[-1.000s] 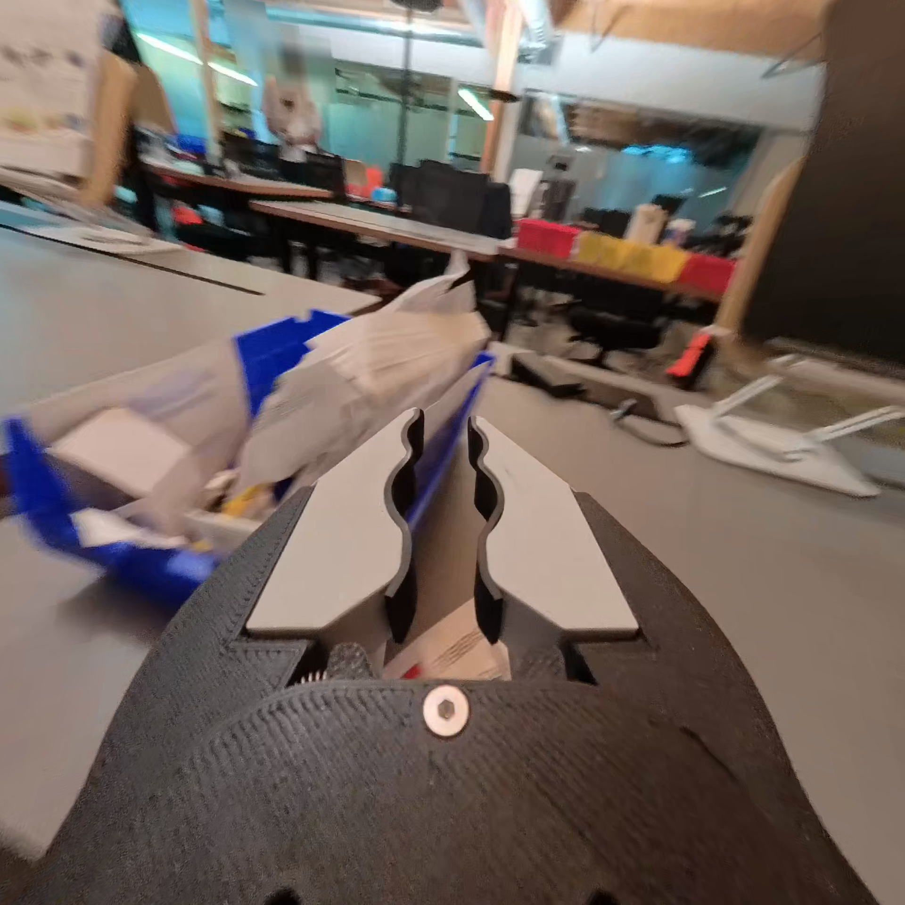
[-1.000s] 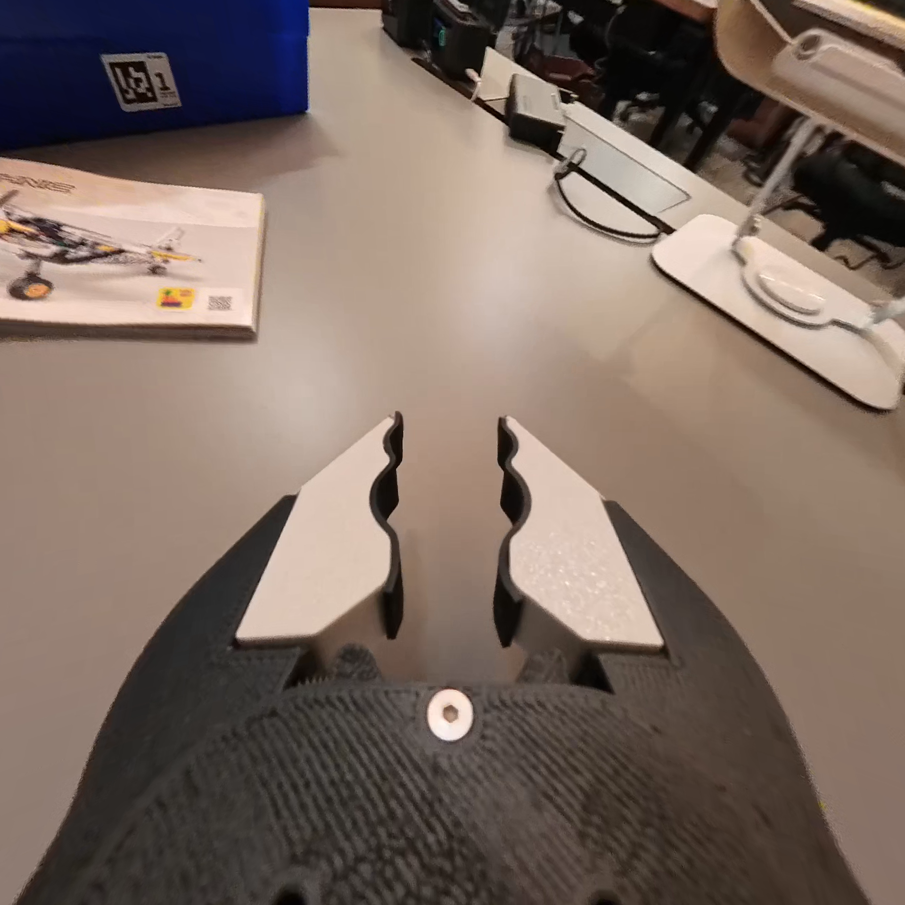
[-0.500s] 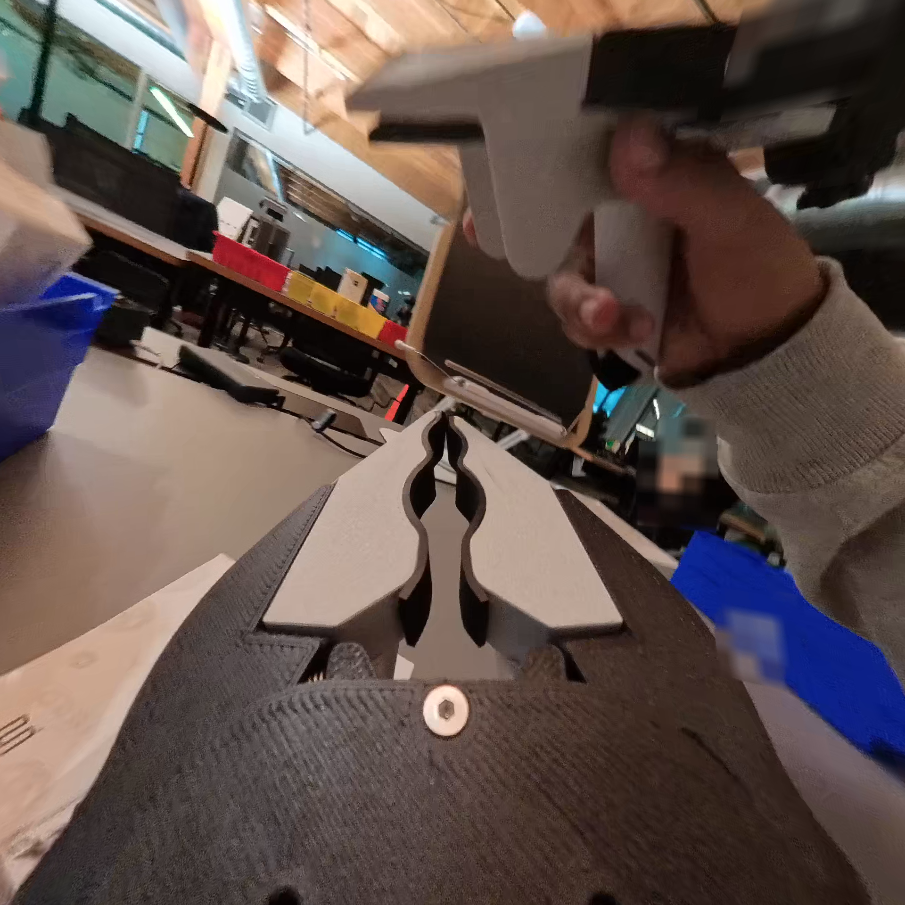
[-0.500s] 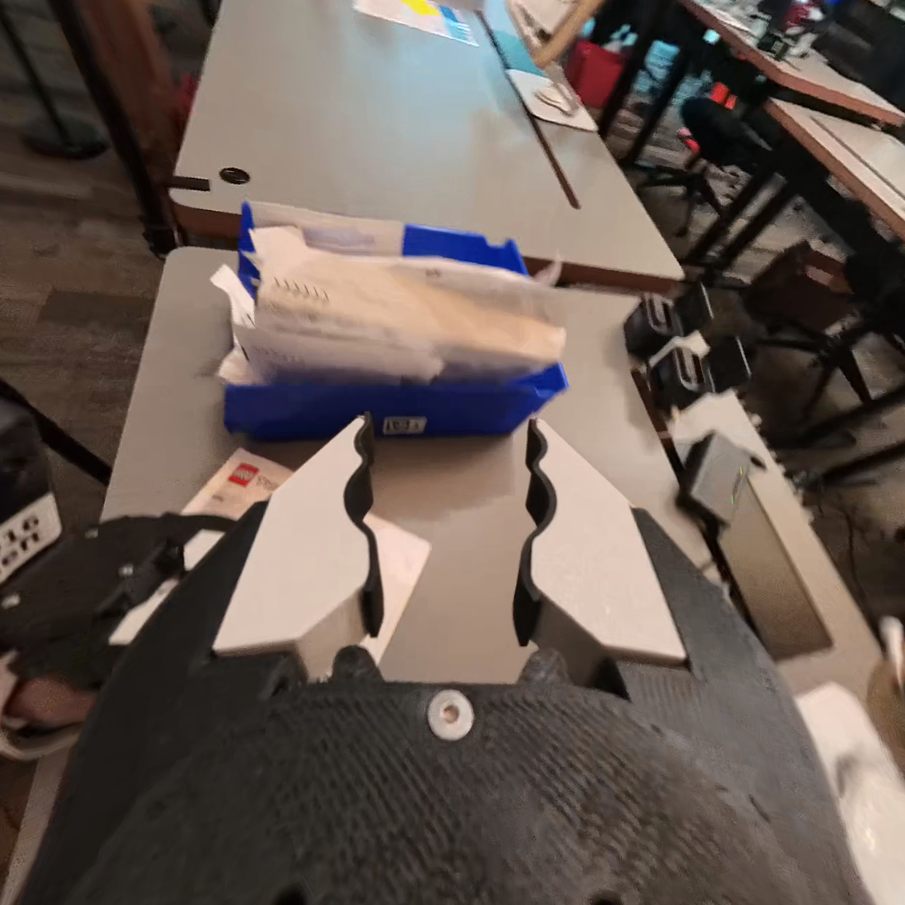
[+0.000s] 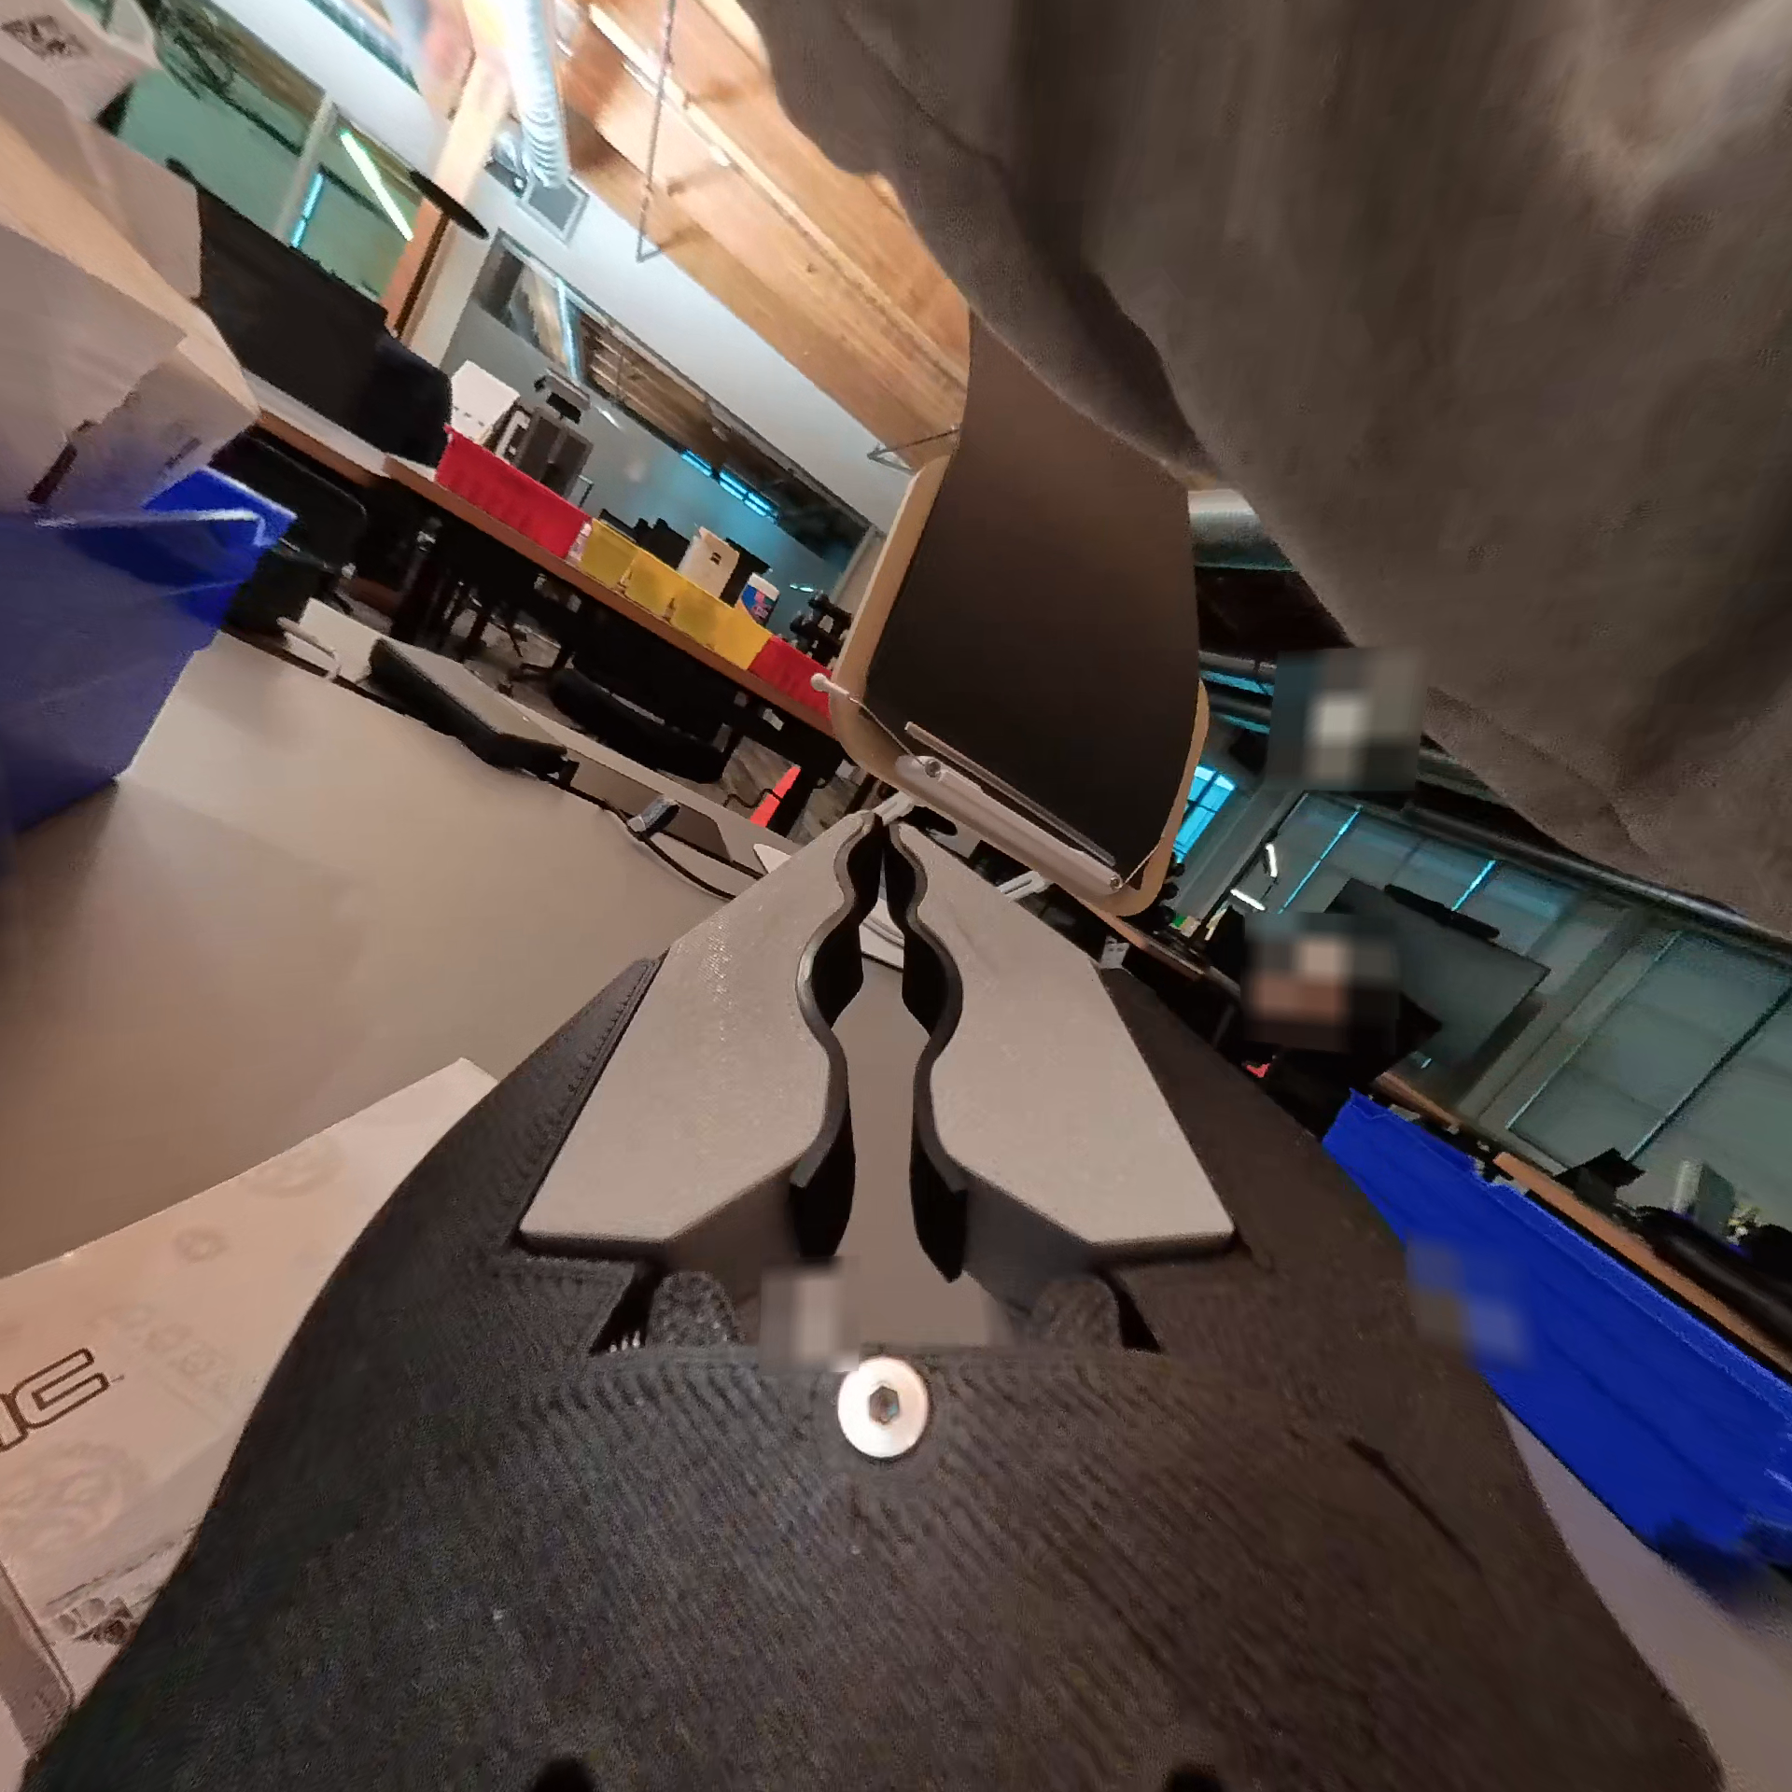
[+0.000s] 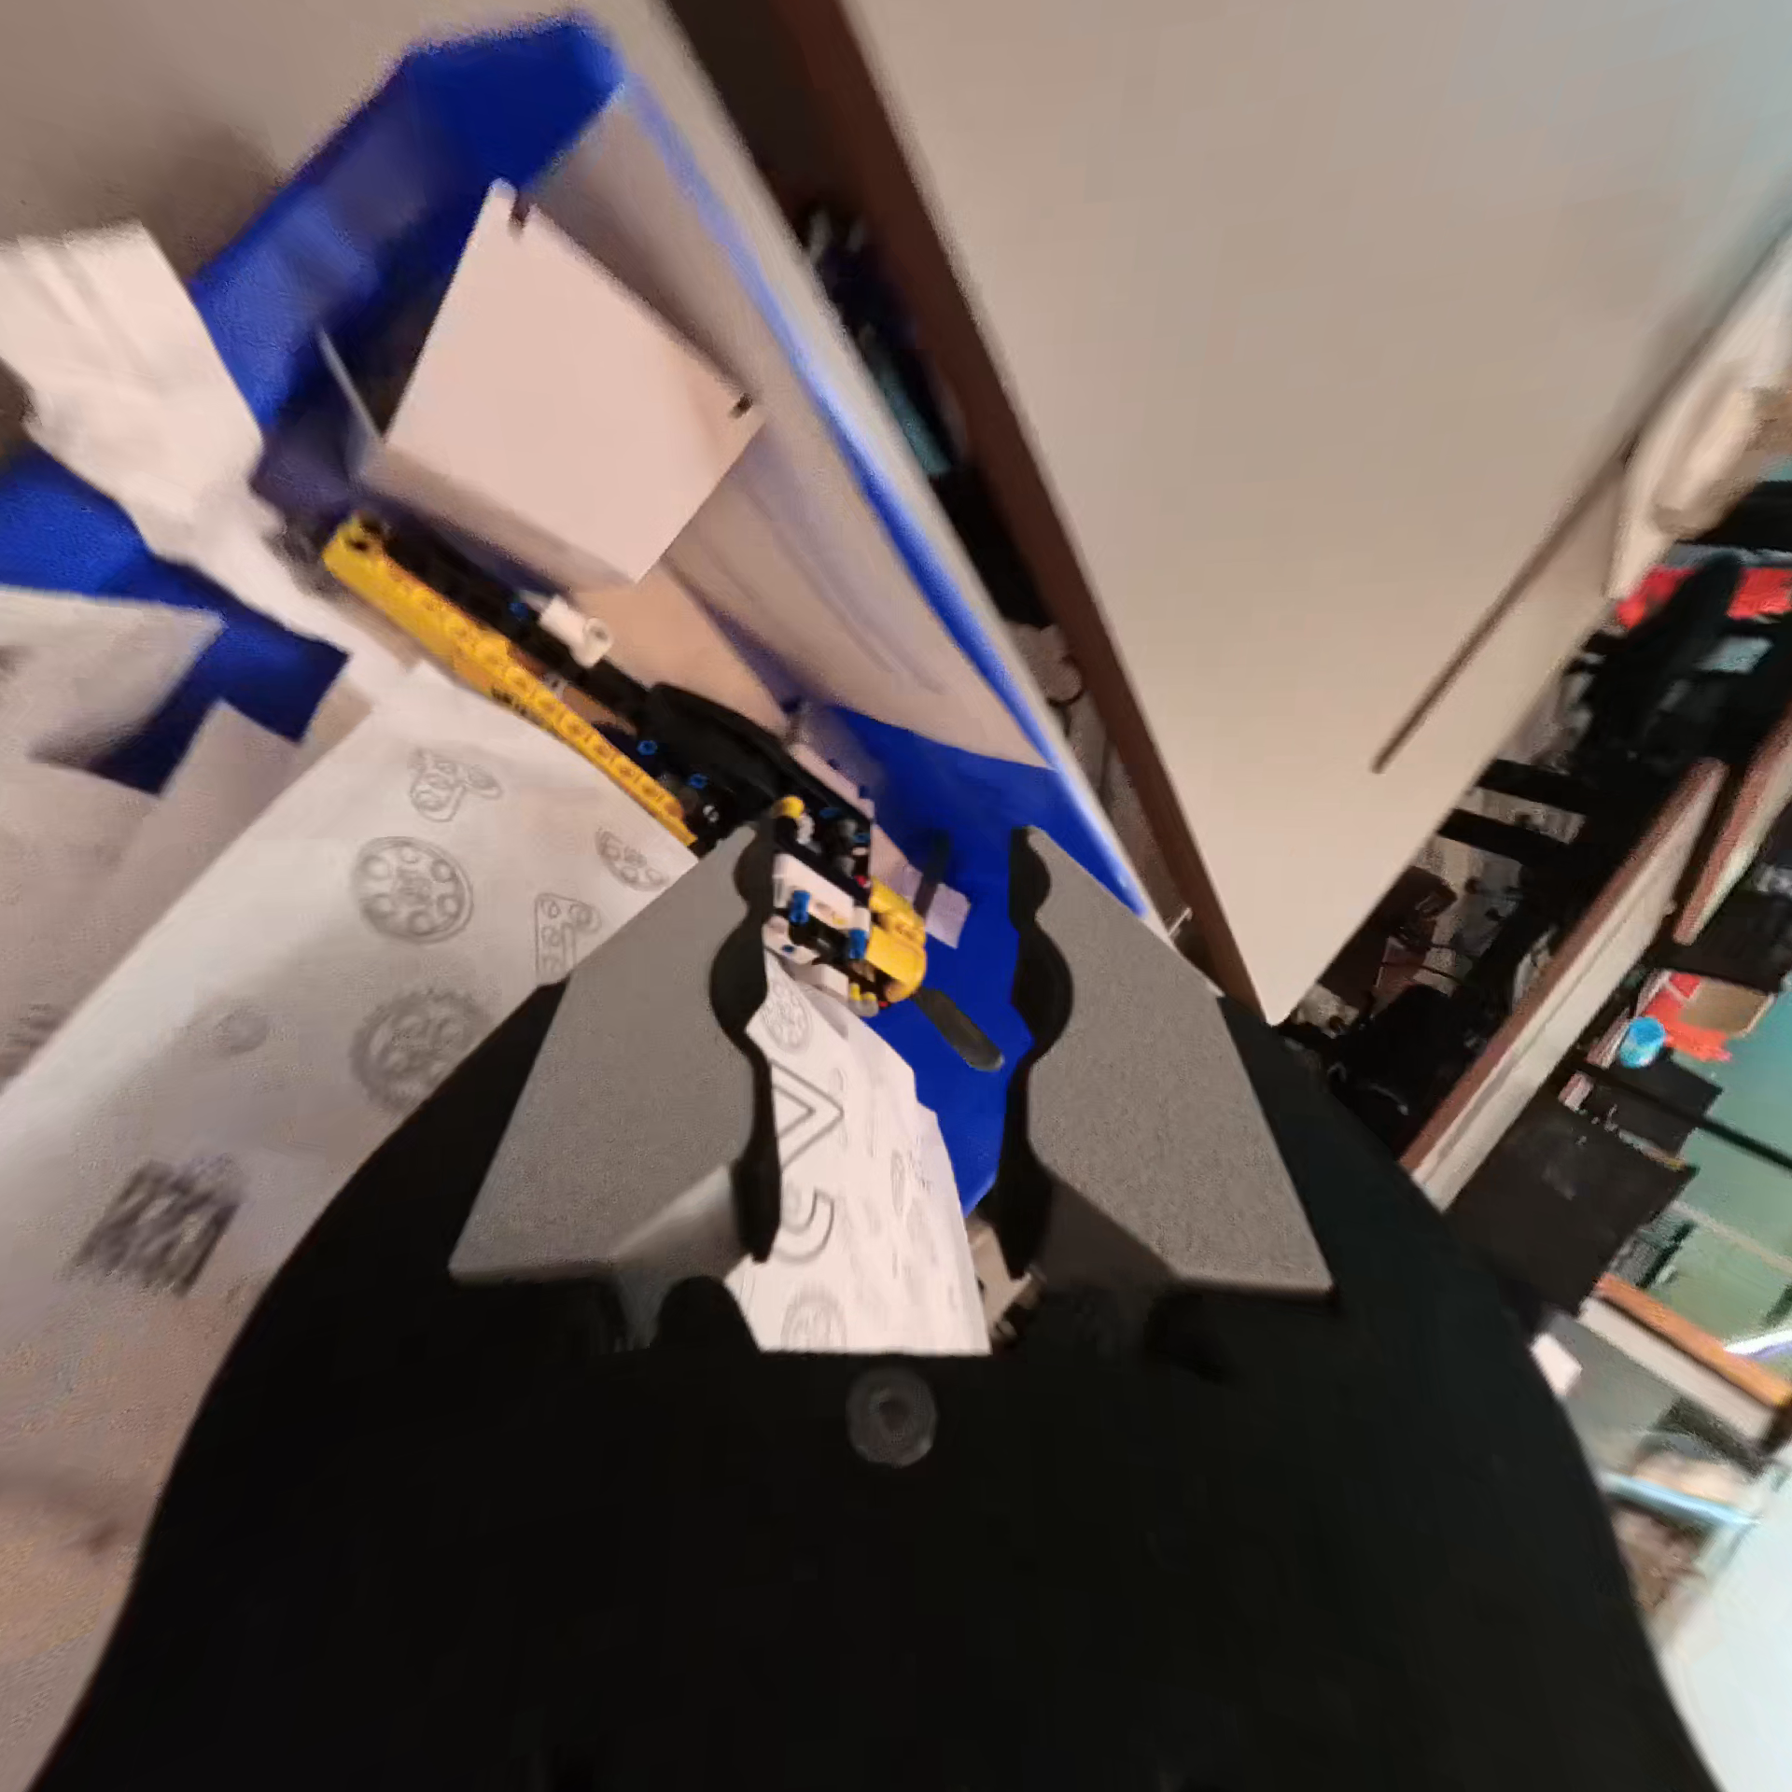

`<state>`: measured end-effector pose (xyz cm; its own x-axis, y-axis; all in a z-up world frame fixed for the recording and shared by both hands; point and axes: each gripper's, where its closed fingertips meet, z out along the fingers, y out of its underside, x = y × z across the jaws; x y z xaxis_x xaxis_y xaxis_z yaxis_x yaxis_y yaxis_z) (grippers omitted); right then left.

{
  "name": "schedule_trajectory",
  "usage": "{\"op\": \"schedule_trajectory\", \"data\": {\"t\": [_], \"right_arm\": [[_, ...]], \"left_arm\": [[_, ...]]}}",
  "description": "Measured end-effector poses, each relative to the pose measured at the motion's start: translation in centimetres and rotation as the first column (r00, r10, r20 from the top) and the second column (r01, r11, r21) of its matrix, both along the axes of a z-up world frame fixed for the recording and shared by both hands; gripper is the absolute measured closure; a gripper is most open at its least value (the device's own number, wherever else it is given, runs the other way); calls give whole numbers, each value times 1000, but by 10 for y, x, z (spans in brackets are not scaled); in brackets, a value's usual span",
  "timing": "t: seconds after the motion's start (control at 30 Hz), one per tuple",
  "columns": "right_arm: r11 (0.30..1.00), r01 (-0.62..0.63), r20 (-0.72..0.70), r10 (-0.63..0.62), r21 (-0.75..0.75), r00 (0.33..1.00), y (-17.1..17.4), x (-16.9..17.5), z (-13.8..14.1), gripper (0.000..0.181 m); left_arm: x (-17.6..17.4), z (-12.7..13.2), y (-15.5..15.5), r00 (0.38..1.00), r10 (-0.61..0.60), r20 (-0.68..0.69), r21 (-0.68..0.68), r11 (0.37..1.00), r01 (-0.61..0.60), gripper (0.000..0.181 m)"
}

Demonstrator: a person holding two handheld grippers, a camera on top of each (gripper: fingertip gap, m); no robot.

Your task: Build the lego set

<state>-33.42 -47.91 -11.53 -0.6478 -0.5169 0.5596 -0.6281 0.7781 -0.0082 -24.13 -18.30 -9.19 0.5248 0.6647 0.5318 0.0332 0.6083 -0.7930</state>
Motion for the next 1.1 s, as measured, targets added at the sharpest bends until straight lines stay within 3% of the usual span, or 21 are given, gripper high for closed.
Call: {"op": "schedule_trajectory", "data": {"t": [0.07, 0.13, 0.23, 0.27, 0.63, 0.9, 1.1], "right_arm": [[986, -20, -17, 23, 164, 1000, 9, -10, -29, 121], [969, -16, -9, 19, 245, 1000, 17, -16, -47, 124], [945, -10, 80, -17, 327, 997, 33, -4, -61, 175], [943, -17, 91, -14, 334, 996, 37, 1, -64, 181], [967, -92, 83, 74, 238, 994, 31, 3, -69, 177], [970, -198, 68, 191, 137, 979, 22, 12, -59, 147], [953, -228, 51, 222, 199, 974, 16, 12, -76, 145]], "left_arm": [[-2, -2, 0, 1000, -10, 16, 14, 1000, 10, 181], [-2, -3, 0, 1000, -13, 23, 16, 1000, 13, 181], [-2, -3, 2, 1000, -17, 22, 3, 1000, 16, 181], [-2, -3, 3, 1000, -17, 22, -1, 1000, 17, 181], [-5, -7, 5, 999, -14, 42, -11, 1000, 14, 181], [-5, -9, 5, 998, -21, 56, 0, 1000, 21, 181], [-6, -9, 5, 998, -21, 59, 2, 1000, 21, 181]]}}
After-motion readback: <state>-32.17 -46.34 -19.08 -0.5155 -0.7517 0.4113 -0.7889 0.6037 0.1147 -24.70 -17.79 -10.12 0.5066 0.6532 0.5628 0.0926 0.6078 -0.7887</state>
